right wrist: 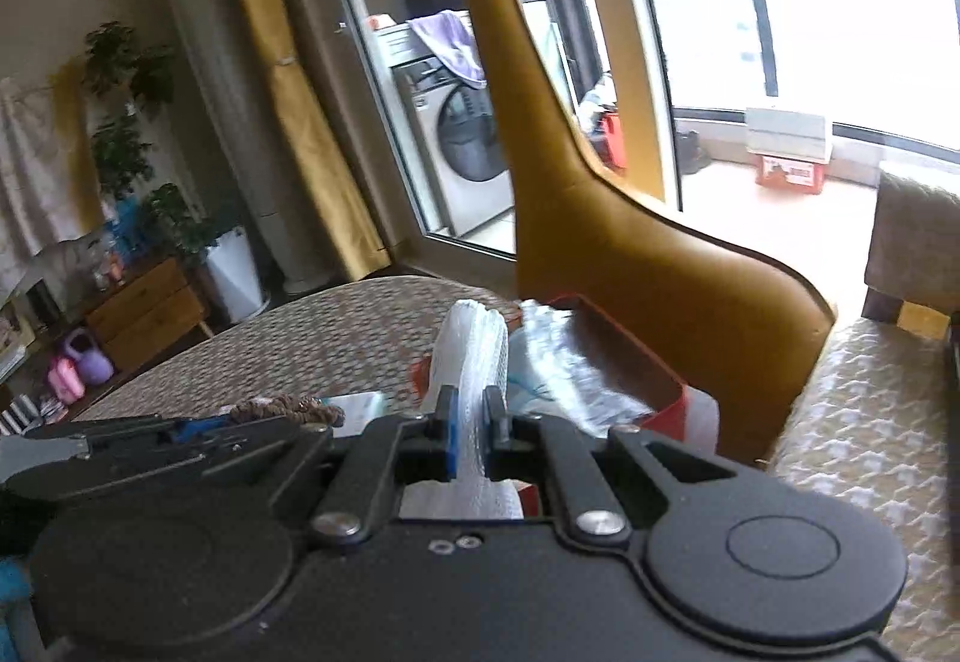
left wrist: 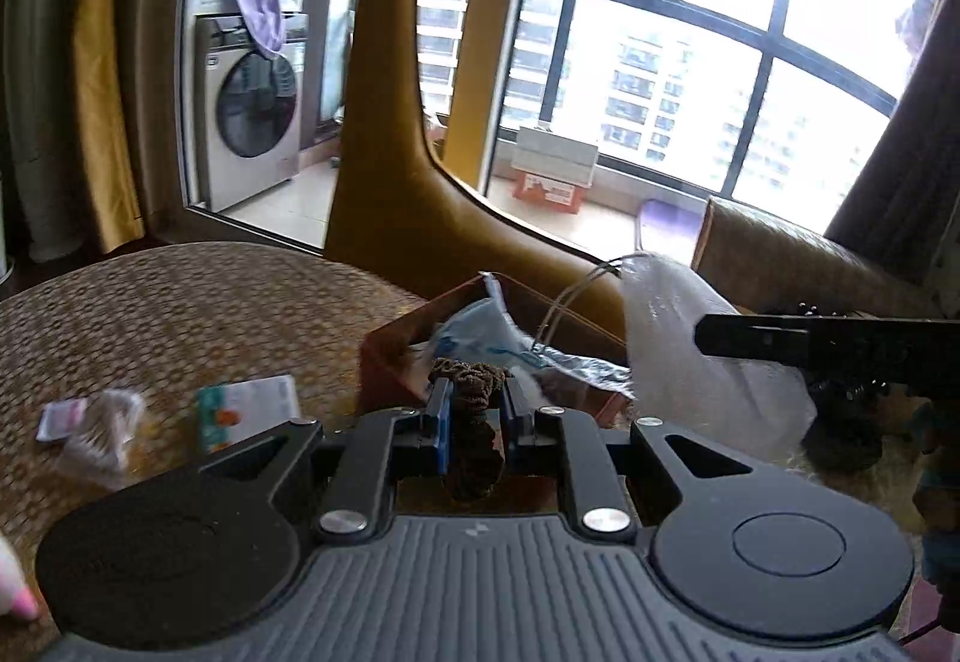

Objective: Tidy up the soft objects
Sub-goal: 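Carry the hair tie with the left tool while the right tool carries the mask to the red box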

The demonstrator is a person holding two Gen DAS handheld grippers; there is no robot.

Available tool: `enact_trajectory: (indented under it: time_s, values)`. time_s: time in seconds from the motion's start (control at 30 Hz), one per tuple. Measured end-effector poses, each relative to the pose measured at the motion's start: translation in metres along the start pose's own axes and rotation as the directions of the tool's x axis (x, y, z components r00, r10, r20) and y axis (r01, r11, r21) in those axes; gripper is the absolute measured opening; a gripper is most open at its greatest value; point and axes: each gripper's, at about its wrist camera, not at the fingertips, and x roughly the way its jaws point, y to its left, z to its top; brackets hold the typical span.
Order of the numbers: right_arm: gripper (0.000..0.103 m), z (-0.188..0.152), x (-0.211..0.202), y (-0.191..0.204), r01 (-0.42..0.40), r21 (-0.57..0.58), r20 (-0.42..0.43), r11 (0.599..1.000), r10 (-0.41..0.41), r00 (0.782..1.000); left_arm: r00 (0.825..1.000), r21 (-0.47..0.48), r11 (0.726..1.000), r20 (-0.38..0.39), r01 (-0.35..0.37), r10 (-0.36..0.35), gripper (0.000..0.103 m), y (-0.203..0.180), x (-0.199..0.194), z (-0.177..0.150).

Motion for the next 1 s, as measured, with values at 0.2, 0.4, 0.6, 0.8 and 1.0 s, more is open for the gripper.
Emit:
enact_trajectory:
  time_s: [0.2, 0.4, 0.6, 0.8, 1.0]
  values:
    - [0.006, 0.009, 0.021, -0.024, 0.036, 0.011, -0.006, 0.999, -0.036, 0.999, 0.999, 0.024, 1.000, -0.030, 0.016, -0.015, 0.016, -0.014, 0.037, 0.007]
    - [0.006, 0.014, 0.049, -0.037, 0.064, 0.006, -0.027, 0.998, -0.064, 0.998, 0.998, 0.010, 1.000, -0.067, 0.012, -0.011, 0.016, -0.015, 0.076, 0.012]
    - [0.006, 0.012, 0.080, -0.050, 0.074, 0.016, -0.043, 0.997, -0.074, 0.996, 0.994, -0.024, 1.000, -0.105, -0.005, 0.002, 0.016, -0.008, 0.115, 0.015]
    - [0.006, 0.005, 0.112, -0.061, 0.094, 0.028, -0.086, 0.995, -0.091, 0.992, 0.990, -0.058, 0.998, -0.138, -0.012, 0.004, 0.016, -0.003, 0.145, 0.016]
    - [0.006, -0.002, 0.137, -0.066, 0.111, 0.039, -0.127, 0.993, -0.105, 0.986, 0.988, -0.058, 0.998, -0.155, -0.007, -0.002, 0.016, -0.003, 0.167, 0.017]
